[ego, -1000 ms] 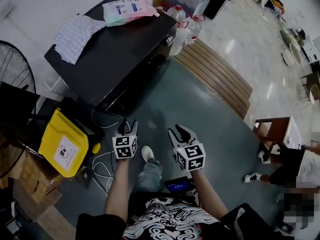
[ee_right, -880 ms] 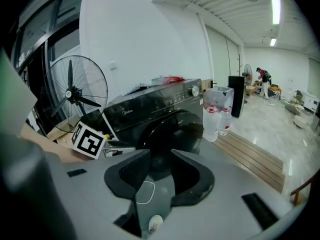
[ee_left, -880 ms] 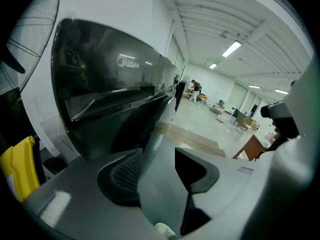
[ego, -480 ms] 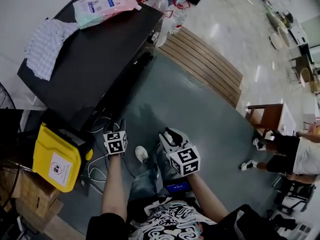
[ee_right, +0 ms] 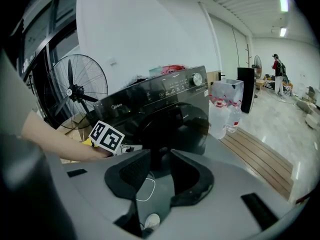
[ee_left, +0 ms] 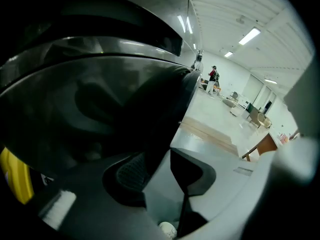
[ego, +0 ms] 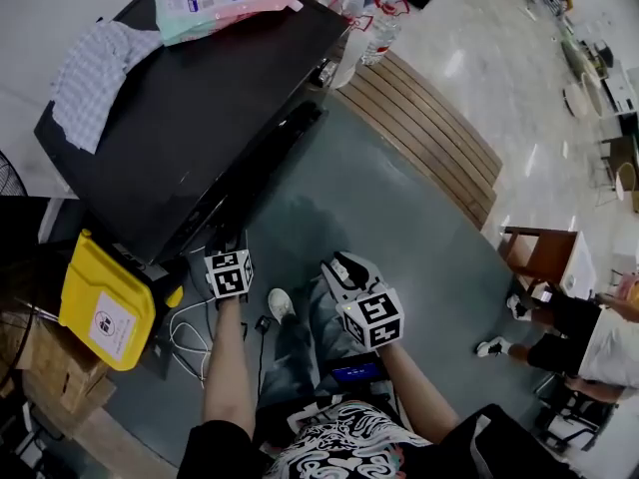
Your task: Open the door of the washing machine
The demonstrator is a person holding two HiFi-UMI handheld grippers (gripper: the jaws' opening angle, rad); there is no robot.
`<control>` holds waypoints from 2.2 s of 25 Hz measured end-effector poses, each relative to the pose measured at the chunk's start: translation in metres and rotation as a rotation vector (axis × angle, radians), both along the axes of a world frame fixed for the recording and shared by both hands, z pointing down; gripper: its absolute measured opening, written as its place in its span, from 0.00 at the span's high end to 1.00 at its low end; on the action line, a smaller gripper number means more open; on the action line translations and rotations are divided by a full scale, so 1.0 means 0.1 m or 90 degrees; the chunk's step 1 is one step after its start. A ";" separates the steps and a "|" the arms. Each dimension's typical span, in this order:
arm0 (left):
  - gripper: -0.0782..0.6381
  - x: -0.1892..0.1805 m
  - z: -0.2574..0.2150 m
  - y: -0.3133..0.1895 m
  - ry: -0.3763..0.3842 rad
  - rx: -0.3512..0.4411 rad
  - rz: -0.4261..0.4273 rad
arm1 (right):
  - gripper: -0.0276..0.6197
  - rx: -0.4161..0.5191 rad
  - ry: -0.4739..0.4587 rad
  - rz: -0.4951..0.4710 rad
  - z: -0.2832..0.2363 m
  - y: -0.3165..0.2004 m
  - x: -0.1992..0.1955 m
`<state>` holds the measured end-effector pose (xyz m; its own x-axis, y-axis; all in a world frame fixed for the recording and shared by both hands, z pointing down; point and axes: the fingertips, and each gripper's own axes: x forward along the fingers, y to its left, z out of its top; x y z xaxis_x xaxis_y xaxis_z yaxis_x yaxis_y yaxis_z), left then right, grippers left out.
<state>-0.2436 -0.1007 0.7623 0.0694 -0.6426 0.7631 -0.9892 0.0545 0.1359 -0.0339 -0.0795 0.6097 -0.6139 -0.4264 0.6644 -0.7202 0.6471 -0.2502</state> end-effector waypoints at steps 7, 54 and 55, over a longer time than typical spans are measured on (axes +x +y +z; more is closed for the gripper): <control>0.72 0.02 0.01 0.00 -0.039 -0.007 0.035 | 0.78 -0.006 -0.006 -0.001 0.10 -0.17 0.09; 0.62 1.47 -0.37 0.27 0.286 -0.047 0.125 | 0.69 0.000 0.081 0.028 0.52 -0.97 -0.07; 0.62 1.42 -0.38 0.23 0.288 -0.039 0.111 | 0.69 0.008 0.088 0.018 0.52 -0.97 -0.07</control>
